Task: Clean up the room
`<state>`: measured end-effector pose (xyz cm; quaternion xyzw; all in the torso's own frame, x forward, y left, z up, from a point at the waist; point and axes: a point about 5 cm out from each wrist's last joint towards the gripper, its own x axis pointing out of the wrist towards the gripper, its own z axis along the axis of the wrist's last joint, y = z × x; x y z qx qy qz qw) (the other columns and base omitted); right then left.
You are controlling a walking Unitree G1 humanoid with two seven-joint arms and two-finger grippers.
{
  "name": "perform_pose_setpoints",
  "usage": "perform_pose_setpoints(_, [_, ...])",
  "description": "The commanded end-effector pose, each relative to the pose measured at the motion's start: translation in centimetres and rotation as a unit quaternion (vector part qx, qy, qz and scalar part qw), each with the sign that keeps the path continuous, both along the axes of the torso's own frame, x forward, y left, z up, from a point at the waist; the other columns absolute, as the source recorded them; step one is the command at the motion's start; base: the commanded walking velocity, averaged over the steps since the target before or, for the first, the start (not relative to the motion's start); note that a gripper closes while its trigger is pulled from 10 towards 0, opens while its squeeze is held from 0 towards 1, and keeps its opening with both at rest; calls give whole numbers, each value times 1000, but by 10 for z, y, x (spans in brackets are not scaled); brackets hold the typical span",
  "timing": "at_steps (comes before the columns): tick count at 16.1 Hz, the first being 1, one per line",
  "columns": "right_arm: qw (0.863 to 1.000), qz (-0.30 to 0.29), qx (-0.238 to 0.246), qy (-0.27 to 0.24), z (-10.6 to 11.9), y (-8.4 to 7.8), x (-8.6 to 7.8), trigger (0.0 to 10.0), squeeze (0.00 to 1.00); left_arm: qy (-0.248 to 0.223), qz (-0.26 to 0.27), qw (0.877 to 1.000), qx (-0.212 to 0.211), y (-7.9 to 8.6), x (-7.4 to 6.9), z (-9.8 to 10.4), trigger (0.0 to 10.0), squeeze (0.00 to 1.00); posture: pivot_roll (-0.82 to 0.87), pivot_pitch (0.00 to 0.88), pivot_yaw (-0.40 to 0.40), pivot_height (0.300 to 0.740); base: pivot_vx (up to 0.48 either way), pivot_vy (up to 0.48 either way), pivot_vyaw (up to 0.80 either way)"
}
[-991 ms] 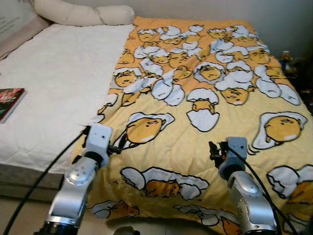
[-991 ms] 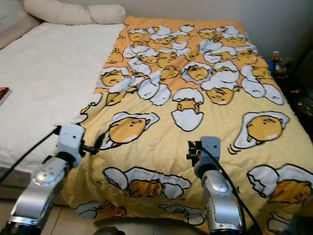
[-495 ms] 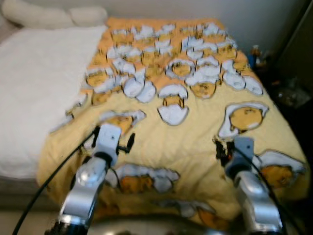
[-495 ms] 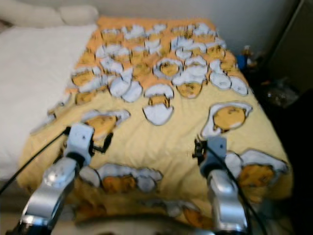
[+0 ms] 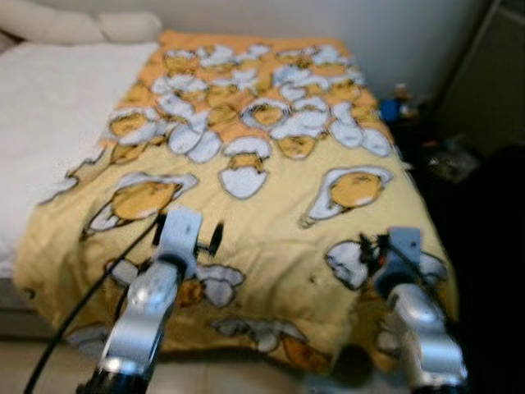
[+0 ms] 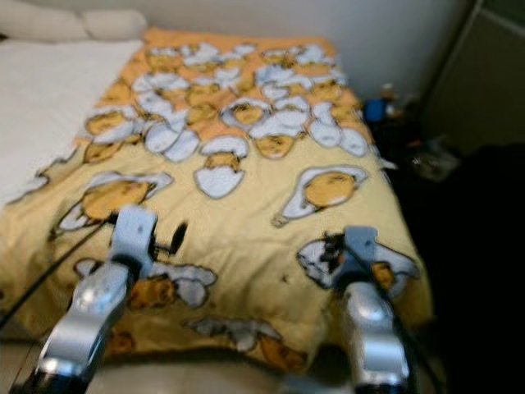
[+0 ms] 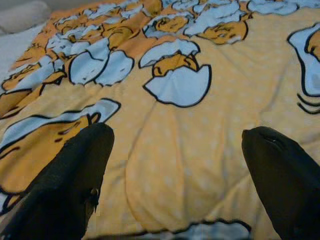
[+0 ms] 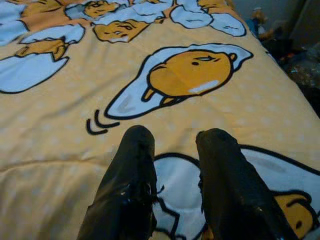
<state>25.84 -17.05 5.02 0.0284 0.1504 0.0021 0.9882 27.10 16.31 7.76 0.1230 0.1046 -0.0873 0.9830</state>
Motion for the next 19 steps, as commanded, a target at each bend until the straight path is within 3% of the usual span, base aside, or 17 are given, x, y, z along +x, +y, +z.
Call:
perform_pose_setpoints(1, [1000,-15,-1,3,1,-6,1,10000,0,3,9,1000,-7,0,3,0,10000,0,7,0,30,740,0,0,0])
perform_pose_setpoints(4, [999,-39,-4,14,-3,-10,0,10000,0,-10,7,1000,-1,-2,5,1,10000,0,4,0,30,740,0,0,-500])
perform_pose_setpoints(13, [998,-51,-12,20,-5,-7,2,10000,0,-9,0,999,-42,-3,9,1,10000,0,-1,0,33,740,0,0,-751])
perform_pose_setpoints(15, [999,-44,-23,17,-3,-6,4,10000,0,-7,12,999,-39,-2,10,0,10000,0,0,0,29,740,0,0,-756])
perform_pose_setpoints(19, [1000,-19,-19,-12,7,-1,13,10000,0,-22,57,997,-49,9,10,1,10000,0,18,0,8,740,0,0,0])
